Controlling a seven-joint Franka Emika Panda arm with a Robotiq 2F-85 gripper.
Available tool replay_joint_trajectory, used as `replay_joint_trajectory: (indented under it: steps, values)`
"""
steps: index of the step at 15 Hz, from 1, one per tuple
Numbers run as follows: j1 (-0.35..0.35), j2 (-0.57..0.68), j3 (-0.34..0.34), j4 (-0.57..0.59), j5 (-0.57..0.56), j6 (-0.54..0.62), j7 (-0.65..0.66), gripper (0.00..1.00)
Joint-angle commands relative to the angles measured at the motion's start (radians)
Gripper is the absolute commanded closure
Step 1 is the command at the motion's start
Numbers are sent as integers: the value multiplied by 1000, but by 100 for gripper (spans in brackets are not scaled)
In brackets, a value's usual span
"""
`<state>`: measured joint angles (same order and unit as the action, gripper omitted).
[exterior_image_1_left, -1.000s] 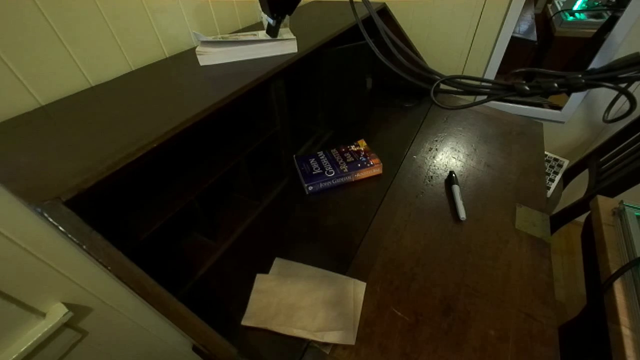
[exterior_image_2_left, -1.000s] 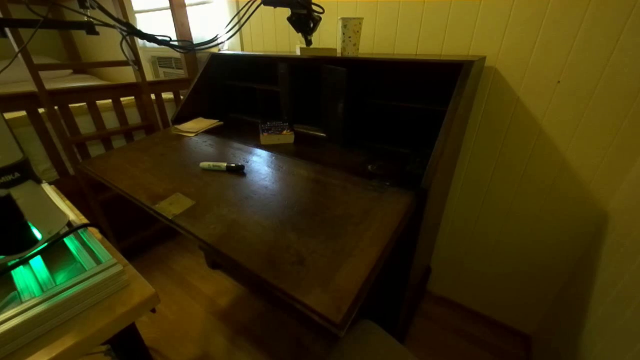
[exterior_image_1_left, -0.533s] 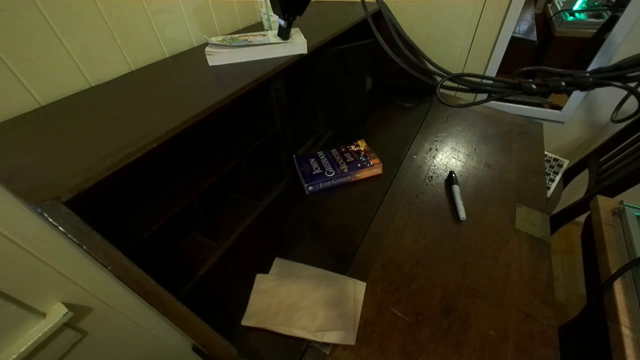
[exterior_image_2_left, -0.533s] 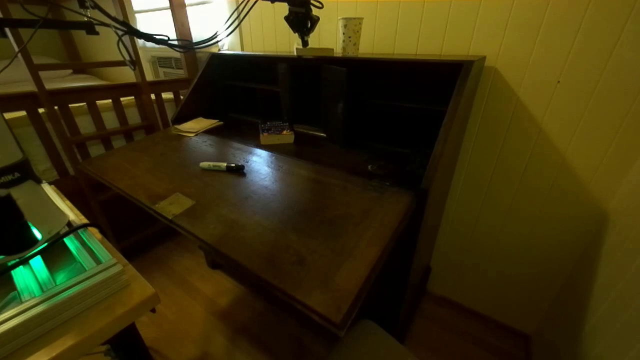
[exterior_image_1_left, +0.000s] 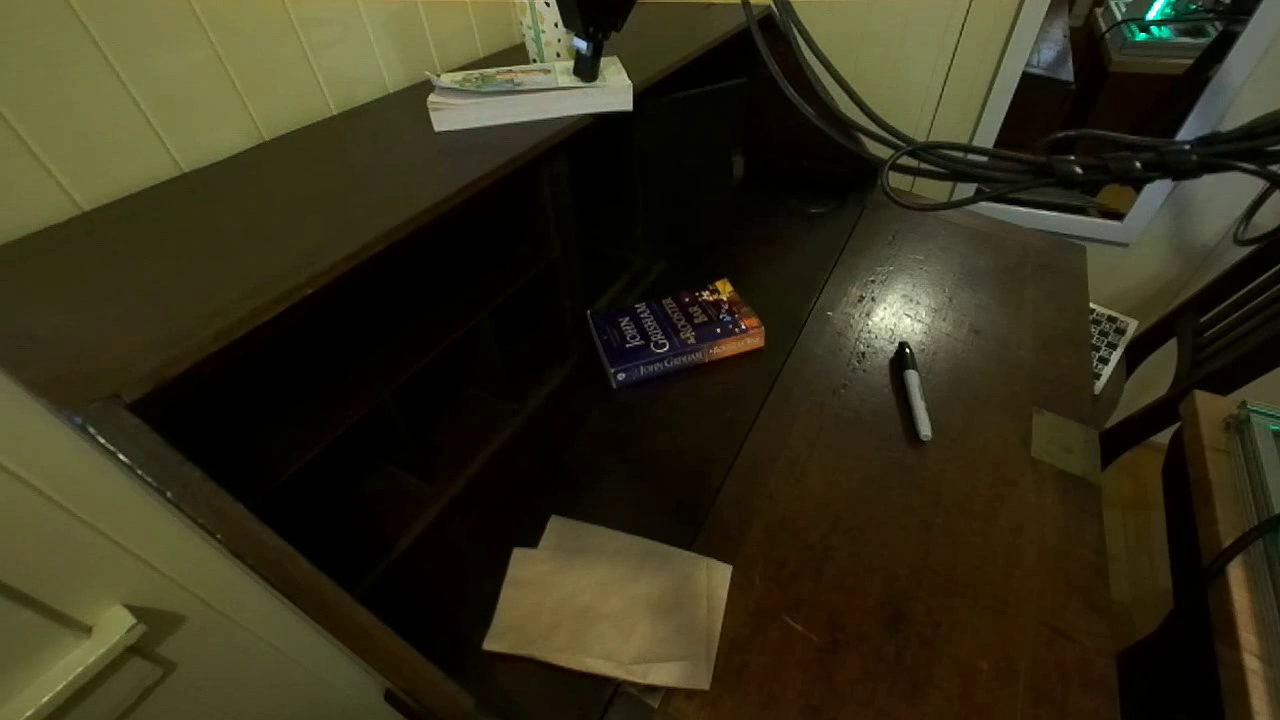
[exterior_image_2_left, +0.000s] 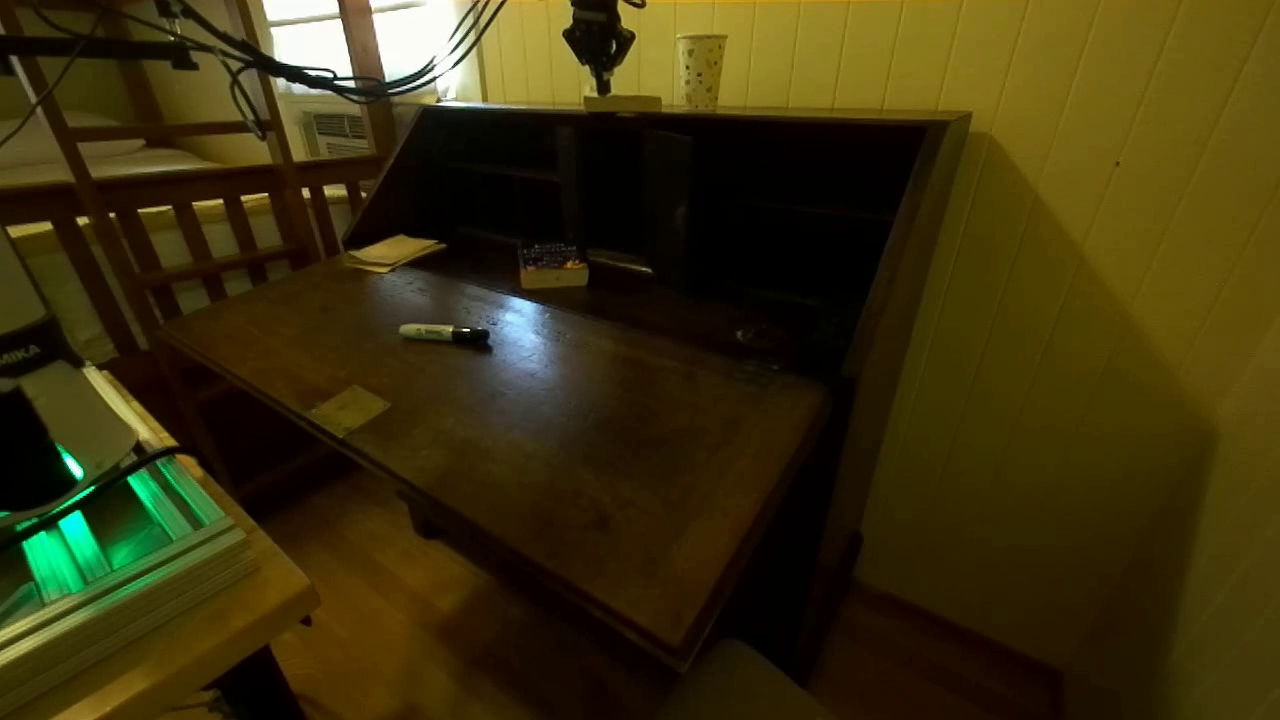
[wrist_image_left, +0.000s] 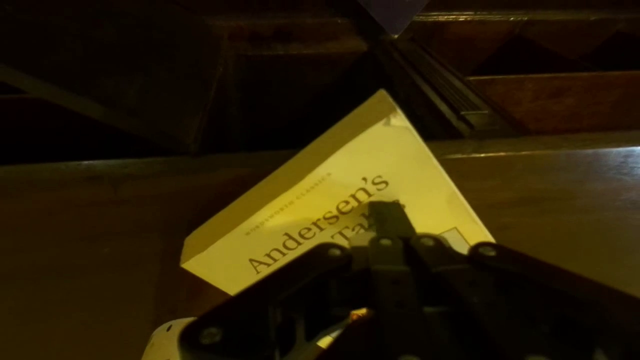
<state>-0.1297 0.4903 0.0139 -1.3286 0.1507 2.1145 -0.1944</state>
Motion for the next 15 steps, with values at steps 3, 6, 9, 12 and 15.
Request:
replay_joint_trajectory:
  steps: [3,6,9,12,15]
  values:
    - [0,8,-14,13,-28,-64,-10,100]
    - [1,8,-20,15,-38,-71,-9,100]
    - [0,9,-23,18,-46,-81,-16,100]
    - [0,10,-27,20,-56,-86,-18,100]
    - [-1,10,-31,21,-64,-93,-16,100]
